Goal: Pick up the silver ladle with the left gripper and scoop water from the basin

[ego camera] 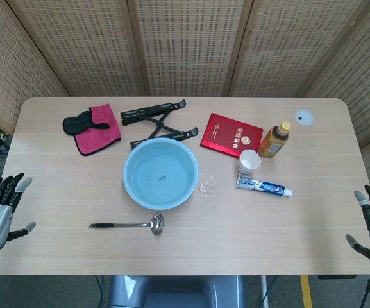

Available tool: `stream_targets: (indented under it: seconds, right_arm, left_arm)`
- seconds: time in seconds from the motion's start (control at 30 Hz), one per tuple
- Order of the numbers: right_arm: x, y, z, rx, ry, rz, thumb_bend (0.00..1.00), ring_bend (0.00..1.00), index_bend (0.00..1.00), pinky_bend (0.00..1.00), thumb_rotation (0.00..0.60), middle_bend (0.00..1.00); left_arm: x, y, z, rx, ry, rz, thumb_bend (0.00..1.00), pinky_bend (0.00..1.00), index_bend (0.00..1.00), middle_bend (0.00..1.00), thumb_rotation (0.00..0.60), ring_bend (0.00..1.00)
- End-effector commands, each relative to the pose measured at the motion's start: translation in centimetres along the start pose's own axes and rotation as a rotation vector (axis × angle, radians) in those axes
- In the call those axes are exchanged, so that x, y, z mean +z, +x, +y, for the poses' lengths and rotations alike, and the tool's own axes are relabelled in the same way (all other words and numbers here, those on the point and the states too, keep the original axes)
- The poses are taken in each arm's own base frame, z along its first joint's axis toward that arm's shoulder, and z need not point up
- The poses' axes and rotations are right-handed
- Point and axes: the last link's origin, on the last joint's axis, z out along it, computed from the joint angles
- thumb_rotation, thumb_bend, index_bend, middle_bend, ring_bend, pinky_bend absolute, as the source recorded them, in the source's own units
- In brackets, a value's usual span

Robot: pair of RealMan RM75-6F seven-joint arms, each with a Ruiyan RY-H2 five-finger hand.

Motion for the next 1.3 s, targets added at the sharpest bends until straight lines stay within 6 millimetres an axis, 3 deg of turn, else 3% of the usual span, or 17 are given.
stream_targets:
  seconds: [0.03, 0.23, 0.27, 0.37, 0.4, 0.47, 0.5, 0.73, 0.8, 0.9, 1.17, 1.3]
  right_arm:
    - [0.0, 0.1, -0.1, 0.004, 0.004, -0.002, 0.00, 0.00, 0.00, 0.00, 0.600, 0.00]
    - [-0.1, 0.2, -0.1, 0.014, 0.009, 0.000, 0.00, 0.00, 0.00, 0.00, 0.600, 0.00]
    - [-0.1, 0.2, 0.0, 0.015, 0.010, -0.001, 0.00, 0.00, 0.00, 0.00, 0.600, 0.00]
    - [-0.1, 0.1, 0.0, 0.020, 0.008, -0.001, 0.00, 0.00, 0.00, 0.00, 0.600, 0.00]
    - [-0.1, 0.1, 0.1, 0.023, 0.007, -0.001, 0.00, 0.00, 0.00, 0.00, 0.600, 0.00]
    - [-0.1, 0.0, 0.1, 0.026, 0.006, -0.003, 0.00, 0.00, 0.00, 0.00, 0.600, 0.00]
    - [-0.1, -0.1, 0.1, 0.026, 0.006, -0.004, 0.00, 0.00, 0.00, 0.00, 0.600, 0.00]
    - [-0.2, -0.2, 0.2, 0.028, 0.009, -0.009, 0.00, 0.00, 0.00, 0.00, 0.600, 0.00]
    - [-0.2, -0.2, 0.2, 0.027, 0.008, -0.010, 0.00, 0.00, 0.00, 0.00, 0.600, 0.00]
    - [-0.2, -0.4, 0.3, 0.027, 0.006, -0.016, 0.00, 0.00, 0.00, 0.00, 0.600, 0.00]
    - [-0.1, -1.0, 0.3, 0.026, 0.010, -0.034, 0.00, 0.00, 0.00, 0.00, 0.600, 0.00]
    - [-0.1, -1.1, 0.2, 0.022, 0.017, -0.037, 0.00, 0.00, 0.00, 0.00, 0.600, 0.00]
  left_arm:
    - [0.0, 0.0, 0.1, 0.005, -0.003, -0.005, 0.00, 0.00, 0.00, 0.00, 0.600, 0.00]
    - [0.4, -0.7, 0.8, 0.040, -0.041, -0.026, 0.00, 0.00, 0.00, 0.01, 0.600, 0.00]
    - [0.6, -0.9, 1.1, 0.057, -0.056, -0.031, 0.00, 0.01, 0.00, 0.09, 0.600, 0.05]
    - [1.3, -2.0, 2.5, 0.081, -0.112, -0.060, 0.00, 0.30, 0.00, 0.45, 0.600, 0.38]
    - [1.5, -2.6, 3.1, 0.090, -0.133, -0.070, 0.00, 0.56, 0.00, 0.66, 0.600, 0.61]
    - [2.0, -4.0, 4.4, 0.117, -0.168, -0.089, 0.00, 0.90, 0.00, 0.85, 0.600, 0.82]
    - [2.2, -4.6, 4.9, 0.117, -0.180, -0.102, 0.00, 0.97, 0.01, 0.89, 0.600, 0.86]
    - [3.7, -8.0, 8.2, 0.142, -0.211, -0.216, 0.01, 1.00, 0.23, 0.94, 0.600, 0.91]
    - [4.0, -8.4, 8.7, 0.154, -0.213, -0.230, 0.09, 1.00, 0.27, 0.94, 0.600, 0.91]
    - [4.6, -9.2, 9.5, 0.174, -0.214, -0.261, 0.22, 1.00, 0.31, 0.94, 0.600, 0.91]
    - [5.6, -11.4, 11.1, 0.169, -0.210, -0.317, 0.36, 1.00, 0.40, 0.94, 0.600, 0.91]
    - [5.2, -12.5, 11.8, 0.176, -0.227, -0.342, 0.37, 1.00, 0.42, 0.94, 0.600, 0.91]
